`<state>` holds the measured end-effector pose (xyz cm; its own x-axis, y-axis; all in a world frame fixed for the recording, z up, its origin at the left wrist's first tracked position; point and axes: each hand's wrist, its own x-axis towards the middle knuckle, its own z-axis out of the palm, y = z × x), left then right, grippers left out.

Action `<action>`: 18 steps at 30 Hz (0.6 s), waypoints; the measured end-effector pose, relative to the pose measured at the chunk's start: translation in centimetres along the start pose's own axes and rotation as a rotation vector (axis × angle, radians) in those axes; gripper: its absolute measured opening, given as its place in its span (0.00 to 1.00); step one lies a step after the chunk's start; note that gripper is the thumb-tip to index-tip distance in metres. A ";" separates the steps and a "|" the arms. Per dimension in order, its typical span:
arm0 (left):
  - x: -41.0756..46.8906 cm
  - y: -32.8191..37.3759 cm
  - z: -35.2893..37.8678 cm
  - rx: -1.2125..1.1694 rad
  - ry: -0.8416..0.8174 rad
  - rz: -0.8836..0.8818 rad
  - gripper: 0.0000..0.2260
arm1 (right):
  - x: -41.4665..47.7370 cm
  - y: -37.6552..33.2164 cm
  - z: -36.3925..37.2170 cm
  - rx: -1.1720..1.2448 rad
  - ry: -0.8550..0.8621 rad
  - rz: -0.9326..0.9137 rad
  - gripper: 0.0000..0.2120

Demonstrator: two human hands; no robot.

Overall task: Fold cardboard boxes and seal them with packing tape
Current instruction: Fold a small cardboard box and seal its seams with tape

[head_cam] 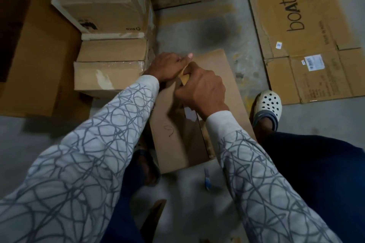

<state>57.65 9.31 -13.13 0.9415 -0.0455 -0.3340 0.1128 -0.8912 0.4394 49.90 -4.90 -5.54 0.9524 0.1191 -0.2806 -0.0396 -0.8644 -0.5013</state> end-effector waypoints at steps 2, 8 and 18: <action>-0.1 0.4 -0.2 0.042 -0.016 -0.023 0.34 | -0.6 0.4 -0.5 -0.056 -0.061 0.003 0.31; 0.2 0.1 -0.1 0.091 -0.028 -0.046 0.30 | -5.2 2.5 -0.6 -0.165 -0.301 0.051 0.38; -0.4 0.6 0.2 0.075 -0.025 -0.020 0.22 | -15.6 3.6 0.2 -0.222 -0.144 0.135 0.34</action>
<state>57.30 8.71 -12.97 0.9311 -0.0377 -0.3628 0.1063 -0.9234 0.3688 34.86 -9.81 -3.16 0.8895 0.0500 -0.4543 -0.0813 -0.9608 -0.2649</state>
